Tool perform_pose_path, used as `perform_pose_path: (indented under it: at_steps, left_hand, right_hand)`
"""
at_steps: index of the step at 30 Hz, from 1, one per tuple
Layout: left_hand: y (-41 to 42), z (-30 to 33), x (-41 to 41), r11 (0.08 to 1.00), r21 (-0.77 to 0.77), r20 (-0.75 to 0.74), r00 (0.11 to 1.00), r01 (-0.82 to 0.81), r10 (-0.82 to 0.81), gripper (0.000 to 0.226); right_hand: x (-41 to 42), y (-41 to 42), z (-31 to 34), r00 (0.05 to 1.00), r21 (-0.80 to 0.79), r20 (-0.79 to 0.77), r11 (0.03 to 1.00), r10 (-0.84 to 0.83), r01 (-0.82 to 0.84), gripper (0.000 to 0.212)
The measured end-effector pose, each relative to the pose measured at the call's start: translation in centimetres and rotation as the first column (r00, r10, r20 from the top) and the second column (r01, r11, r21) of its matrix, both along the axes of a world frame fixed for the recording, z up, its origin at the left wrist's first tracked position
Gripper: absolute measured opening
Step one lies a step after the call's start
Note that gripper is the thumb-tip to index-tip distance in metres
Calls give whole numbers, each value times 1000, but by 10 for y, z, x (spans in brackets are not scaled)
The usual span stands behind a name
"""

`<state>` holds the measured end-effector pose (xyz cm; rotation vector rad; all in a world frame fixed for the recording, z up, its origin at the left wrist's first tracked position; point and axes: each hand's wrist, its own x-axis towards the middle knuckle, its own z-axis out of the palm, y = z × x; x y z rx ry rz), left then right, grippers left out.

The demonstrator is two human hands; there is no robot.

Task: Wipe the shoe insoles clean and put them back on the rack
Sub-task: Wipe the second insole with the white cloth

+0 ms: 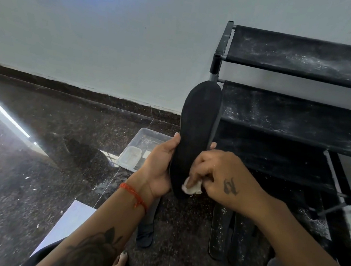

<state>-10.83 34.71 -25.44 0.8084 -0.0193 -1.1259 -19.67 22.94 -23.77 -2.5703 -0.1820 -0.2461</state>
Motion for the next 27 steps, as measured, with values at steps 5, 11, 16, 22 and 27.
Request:
perform_pose_path:
  at_steps: [5, 11, 16, 22, 27]
  left_hand:
    - [-2, -4, 0, 998, 51, 16, 1000, -26, 25, 63]
    - [2, -3, 2, 999, 35, 17, 1000, 4, -5, 65]
    - [-1, -5, 0, 996, 81, 36, 999, -43, 40, 53]
    - [-1, -2, -2, 1000, 28, 4, 1000, 10, -10, 63]
    - [-1, -4, -1, 996, 82, 33, 999, -21, 18, 59]
  right_hand:
    - [2, 12, -9, 973, 70, 157, 984, -171, 162, 16]
    - [-1, 11, -1, 998, 26, -33, 998, 62, -61, 35]
    - [-1, 3, -5, 961, -124, 219, 972, -168, 198, 25]
    - [1, 13, -6, 998, 48, 44, 997, 52, -54, 33]
    - [0, -5, -1, 1000, -147, 30, 989, -3, 8, 27]
